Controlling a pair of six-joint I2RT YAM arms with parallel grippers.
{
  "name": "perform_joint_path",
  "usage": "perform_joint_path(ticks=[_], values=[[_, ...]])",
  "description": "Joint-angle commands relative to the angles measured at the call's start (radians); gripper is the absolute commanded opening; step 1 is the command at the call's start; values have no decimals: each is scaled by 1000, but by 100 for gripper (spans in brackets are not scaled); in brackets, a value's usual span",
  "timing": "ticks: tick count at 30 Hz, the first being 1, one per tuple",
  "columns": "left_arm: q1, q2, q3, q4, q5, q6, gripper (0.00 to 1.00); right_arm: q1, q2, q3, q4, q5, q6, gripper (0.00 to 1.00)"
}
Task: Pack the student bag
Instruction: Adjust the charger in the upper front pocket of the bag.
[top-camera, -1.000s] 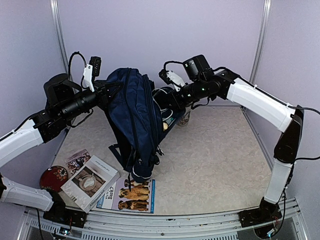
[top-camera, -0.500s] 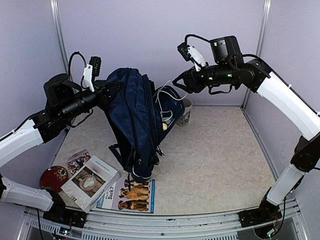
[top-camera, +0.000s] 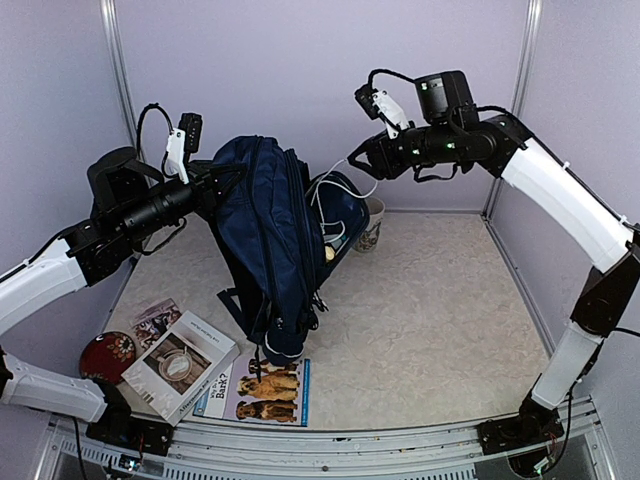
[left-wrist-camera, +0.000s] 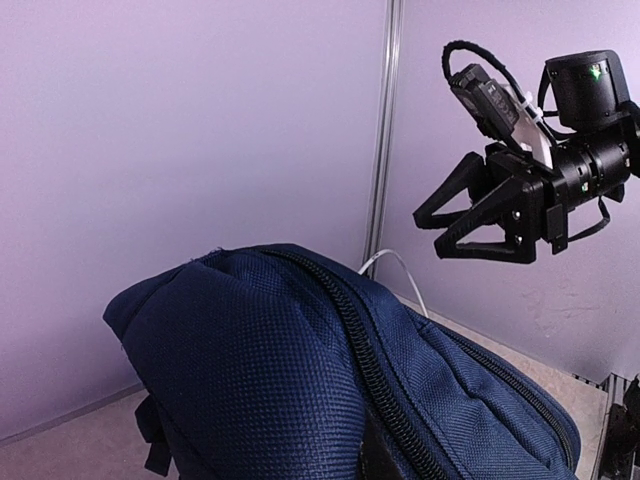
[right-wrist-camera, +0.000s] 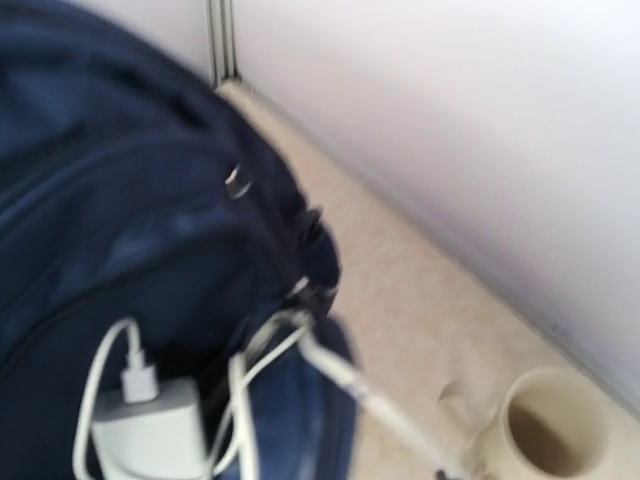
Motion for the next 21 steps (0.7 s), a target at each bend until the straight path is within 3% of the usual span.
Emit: perform_joint_path(ticks=[1, 5, 7, 8, 11, 15, 19, 21], values=[[5, -22, -3, 28, -3, 26, 0, -86, -1, 29, 17, -147, -13, 52], [5, -21, -3, 29, -2, 26, 0, -139, 34, 29, 1, -240, -40, 72], [5, -21, -3, 28, -2, 26, 0, -153, 52, 28, -10, -268, -47, 72], [5, -21, -3, 28, -2, 26, 0, -158, 62, 28, -17, -279, -47, 69], [5, -23, -5, 28, -3, 30, 0, -161, 78, 19, -40, -312, -55, 46], [6, -22, -5, 28, -7, 32, 0, -161, 60, -40, -10, -330, -55, 47], [5, -20, -5, 28, -3, 30, 0, -163, 70, -38, 8, -345, -46, 21], [5, -20, -5, 28, -4, 29, 0, -163, 75, -35, 8, -362, -48, 12]])
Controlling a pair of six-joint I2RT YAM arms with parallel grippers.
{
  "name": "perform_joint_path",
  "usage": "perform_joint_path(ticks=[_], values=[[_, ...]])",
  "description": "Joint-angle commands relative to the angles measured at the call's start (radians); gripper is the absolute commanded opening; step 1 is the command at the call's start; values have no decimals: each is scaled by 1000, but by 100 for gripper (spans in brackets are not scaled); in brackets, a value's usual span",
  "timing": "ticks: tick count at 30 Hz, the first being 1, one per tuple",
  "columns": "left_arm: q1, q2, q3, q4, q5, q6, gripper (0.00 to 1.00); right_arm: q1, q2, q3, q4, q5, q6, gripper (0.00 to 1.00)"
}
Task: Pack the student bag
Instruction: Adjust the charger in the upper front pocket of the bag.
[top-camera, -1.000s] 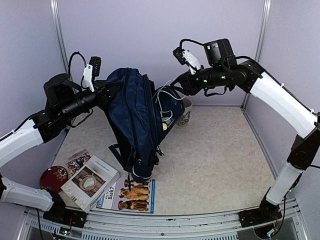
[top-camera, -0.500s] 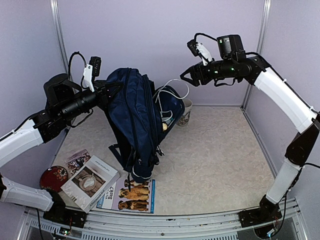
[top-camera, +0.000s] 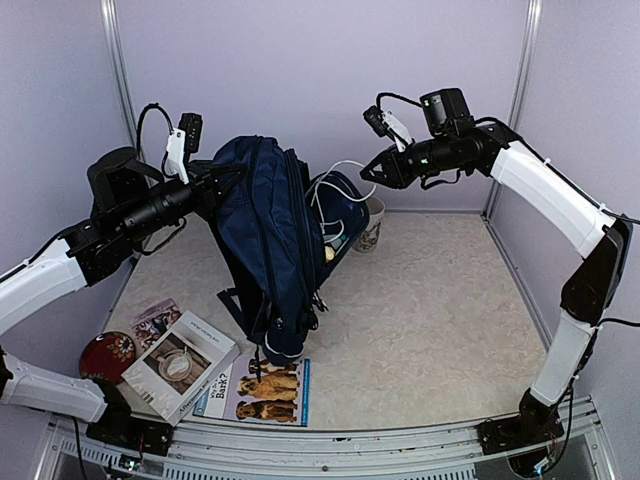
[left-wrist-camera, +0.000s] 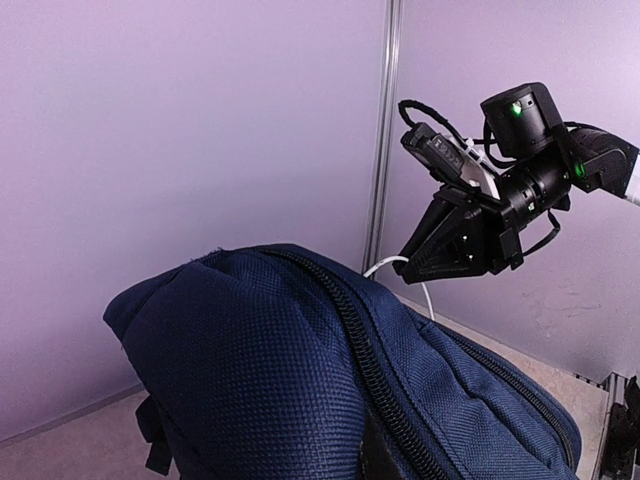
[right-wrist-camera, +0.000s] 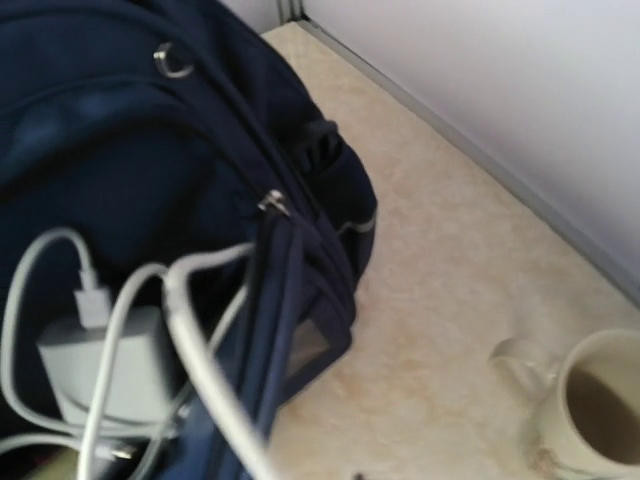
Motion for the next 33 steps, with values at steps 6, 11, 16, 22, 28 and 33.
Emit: perform_joint_path(ticks=[6, 11, 16, 22, 28, 33], values=[[5, -21, -5, 28, -7, 27, 0, -3, -6, 8, 22, -61, 21, 0], [5, -17, -5, 30, -7, 26, 0, 84, -50, -36, 115, -81, 97, 0], [6, -15, -2, 31, 2, 23, 0, 175, -16, -63, 124, 21, 192, 0], [8, -29, 3, 46, 31, 7, 0, 245, 46, -97, 69, 115, 237, 0], [14, -51, 5, 62, 67, -13, 0, 246, 124, -56, -41, 254, 234, 0], [16, -61, 4, 62, 58, -11, 0, 246, 134, -1, -100, 297, 200, 0]])
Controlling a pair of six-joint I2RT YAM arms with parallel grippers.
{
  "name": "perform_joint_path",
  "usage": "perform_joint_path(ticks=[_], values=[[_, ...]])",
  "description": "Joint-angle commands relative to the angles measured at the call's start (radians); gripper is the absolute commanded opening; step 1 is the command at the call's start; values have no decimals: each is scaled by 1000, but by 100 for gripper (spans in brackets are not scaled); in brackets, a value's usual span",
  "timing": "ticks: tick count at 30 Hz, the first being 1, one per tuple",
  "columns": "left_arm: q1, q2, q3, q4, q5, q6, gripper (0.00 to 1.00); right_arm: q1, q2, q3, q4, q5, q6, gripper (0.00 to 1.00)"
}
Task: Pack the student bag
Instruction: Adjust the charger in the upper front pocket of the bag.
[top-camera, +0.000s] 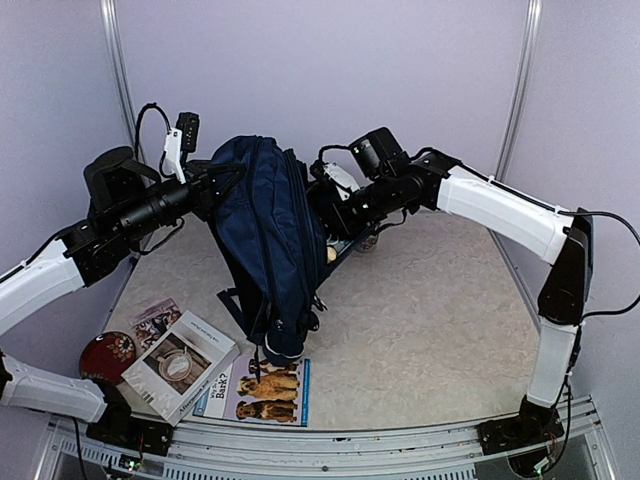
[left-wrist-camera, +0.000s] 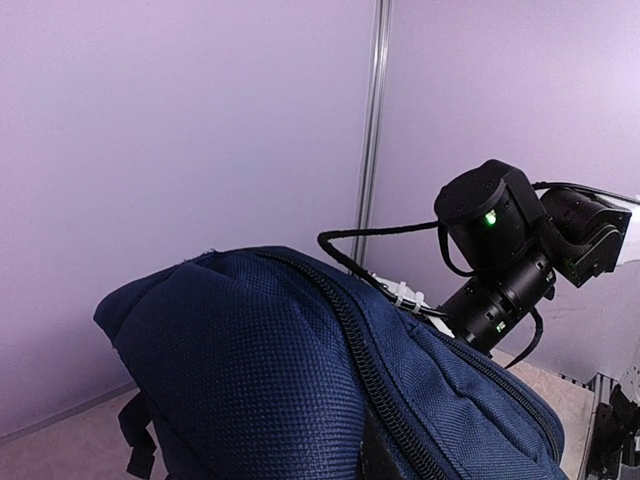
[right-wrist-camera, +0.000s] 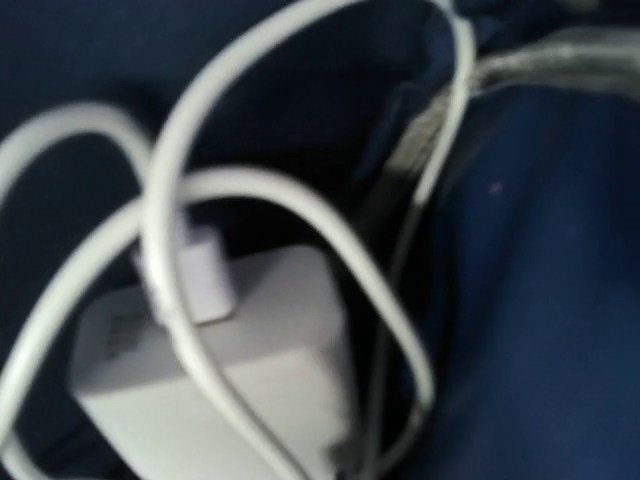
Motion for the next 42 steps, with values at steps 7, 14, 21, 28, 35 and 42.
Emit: perform_joint_path(ticks=[7, 14, 21, 28, 35, 42], values=[[9, -44, 1, 64, 16, 11, 0, 6, -106, 75, -54, 82, -50, 29], [9, -40, 1, 62, 15, 12, 0, 6, -212, 59, -4, 116, -78, 46], [9, -34, 3, 61, 15, 12, 0, 5, -262, 68, -3, 179, -103, 67], [9, -34, 2, 58, 15, 14, 0, -7, -297, 49, 0, 226, -103, 72], [9, -36, -2, 58, 16, 15, 0, -109, -329, -88, 49, 85, -79, 39], [9, -34, -2, 57, 14, 16, 0, -110, -349, -138, 73, -64, -100, 36]])
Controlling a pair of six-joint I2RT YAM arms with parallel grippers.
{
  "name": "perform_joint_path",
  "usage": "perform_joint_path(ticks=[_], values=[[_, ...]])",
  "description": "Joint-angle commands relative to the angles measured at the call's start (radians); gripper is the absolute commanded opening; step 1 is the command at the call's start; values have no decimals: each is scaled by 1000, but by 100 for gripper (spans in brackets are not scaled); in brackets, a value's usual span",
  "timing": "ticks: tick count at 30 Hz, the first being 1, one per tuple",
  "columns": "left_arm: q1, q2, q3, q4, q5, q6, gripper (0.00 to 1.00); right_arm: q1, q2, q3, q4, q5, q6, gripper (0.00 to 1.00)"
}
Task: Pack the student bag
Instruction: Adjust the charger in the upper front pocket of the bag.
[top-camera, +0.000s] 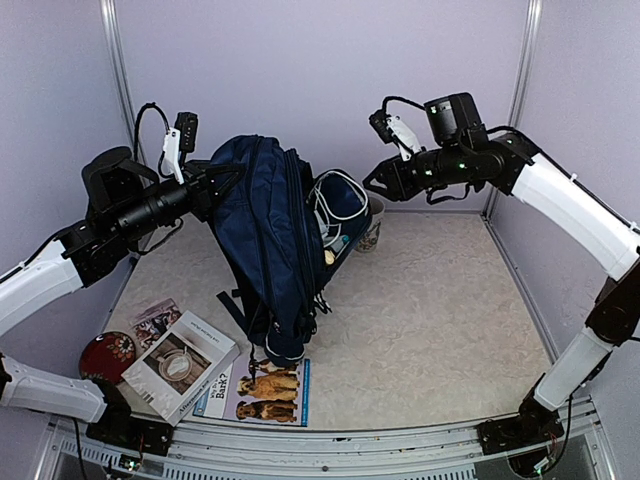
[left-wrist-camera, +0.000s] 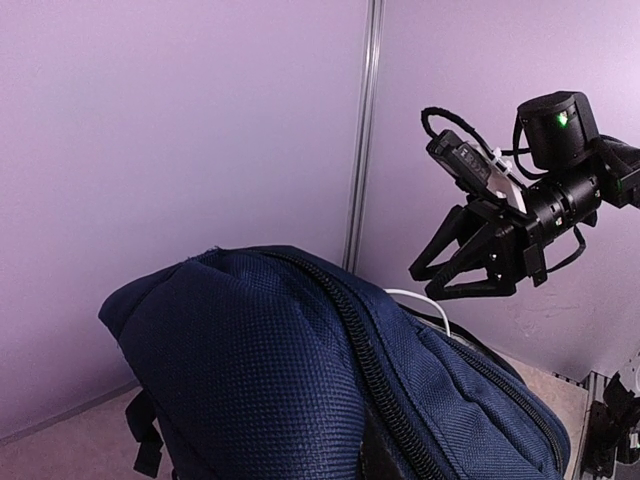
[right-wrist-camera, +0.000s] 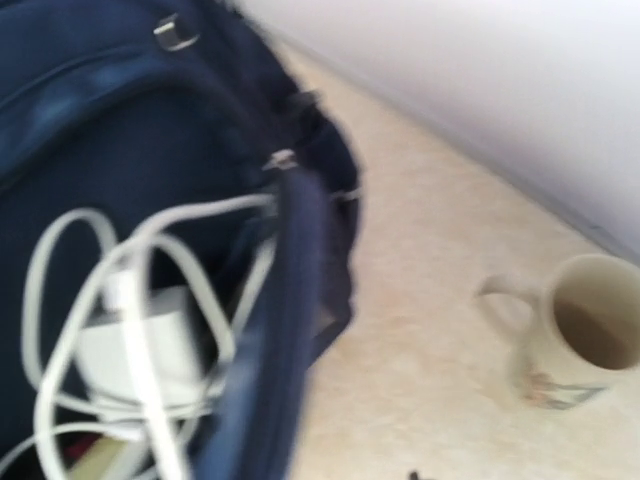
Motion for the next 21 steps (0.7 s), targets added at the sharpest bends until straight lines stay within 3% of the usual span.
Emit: perform_joint_path(ticks=[1, 14, 21], values=[[8, -24, 1, 60, -5, 20, 0, 7, -55, -27, 47, -113, -20, 36], [8, -24, 1, 60, -5, 19, 0, 6, -36, -36, 89, -231, -56, 40], [8, -24, -1, 58, -4, 21, 0, 7, 9, -40, 101, -187, -65, 18]])
